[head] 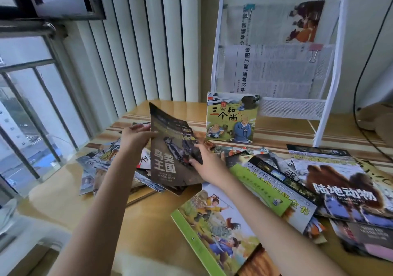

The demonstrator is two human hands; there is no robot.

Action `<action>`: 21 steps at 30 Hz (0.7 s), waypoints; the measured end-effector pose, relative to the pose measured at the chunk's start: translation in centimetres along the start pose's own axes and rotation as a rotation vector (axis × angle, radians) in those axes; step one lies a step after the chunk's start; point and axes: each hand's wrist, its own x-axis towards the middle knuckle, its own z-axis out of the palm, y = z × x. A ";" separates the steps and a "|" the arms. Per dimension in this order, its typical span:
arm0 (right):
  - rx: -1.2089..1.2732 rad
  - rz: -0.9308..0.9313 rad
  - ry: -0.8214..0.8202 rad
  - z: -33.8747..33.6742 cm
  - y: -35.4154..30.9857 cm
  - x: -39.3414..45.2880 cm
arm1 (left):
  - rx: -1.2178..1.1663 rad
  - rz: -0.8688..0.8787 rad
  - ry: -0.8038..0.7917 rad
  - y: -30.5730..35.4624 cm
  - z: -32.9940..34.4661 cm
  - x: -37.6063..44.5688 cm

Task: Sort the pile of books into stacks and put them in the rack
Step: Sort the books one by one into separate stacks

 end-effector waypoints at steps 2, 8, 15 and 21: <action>0.024 -0.016 0.020 0.0 0.0 -0.1 | 0.055 -0.064 -0.162 0.3 0.1 -0.4; 0.442 -0.050 0.035 -1.5 0.7 -0.7 | 0.190 -0.184 -0.170 0.1 0.1 -1.5; 0.416 0.105 0.374 -8.1 5.8 -3.0 | 0.167 -0.378 -0.394 1.7 -0.2 -4.0; 0.026 0.585 0.276 -12.1 15.3 -7.2 | 0.043 -0.445 -0.656 0.7 6.4 -7.3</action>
